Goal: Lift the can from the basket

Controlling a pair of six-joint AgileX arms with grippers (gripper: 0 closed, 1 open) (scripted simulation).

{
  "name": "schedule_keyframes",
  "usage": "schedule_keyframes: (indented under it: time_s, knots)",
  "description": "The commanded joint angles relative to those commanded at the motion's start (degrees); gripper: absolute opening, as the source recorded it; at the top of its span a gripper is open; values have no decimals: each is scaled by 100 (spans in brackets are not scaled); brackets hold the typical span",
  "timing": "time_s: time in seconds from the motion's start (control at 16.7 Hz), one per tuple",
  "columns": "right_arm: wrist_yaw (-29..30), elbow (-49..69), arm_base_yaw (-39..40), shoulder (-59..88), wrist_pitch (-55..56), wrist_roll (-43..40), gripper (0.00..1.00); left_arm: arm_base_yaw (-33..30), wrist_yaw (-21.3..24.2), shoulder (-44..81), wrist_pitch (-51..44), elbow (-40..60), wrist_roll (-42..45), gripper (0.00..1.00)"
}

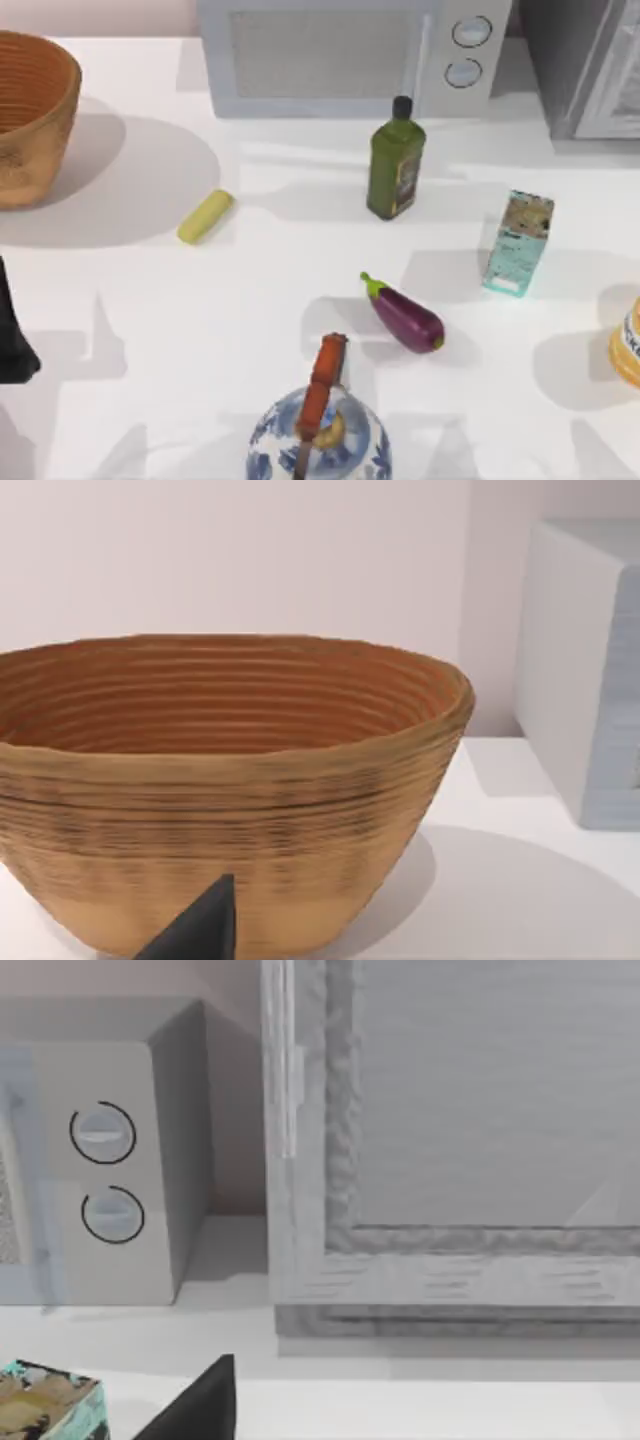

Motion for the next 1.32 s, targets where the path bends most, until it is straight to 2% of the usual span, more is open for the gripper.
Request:
schedule_keyframes:
  time_s: [0.3,0.54,0.84,1.32]
  knots:
    - [0,0,0,0,0,0,100,11,10,282,-171,297,52,100]
    - [0,0,0,0,0,0,100,72,32,1358,-800,1393,225,100]
    - [0,0,0,0,0,0,100,218,64,3570,-2066,3574,514,100]
    - [0,0,0,0,0,0,100,577,151,8213,-4650,8031,934,100]
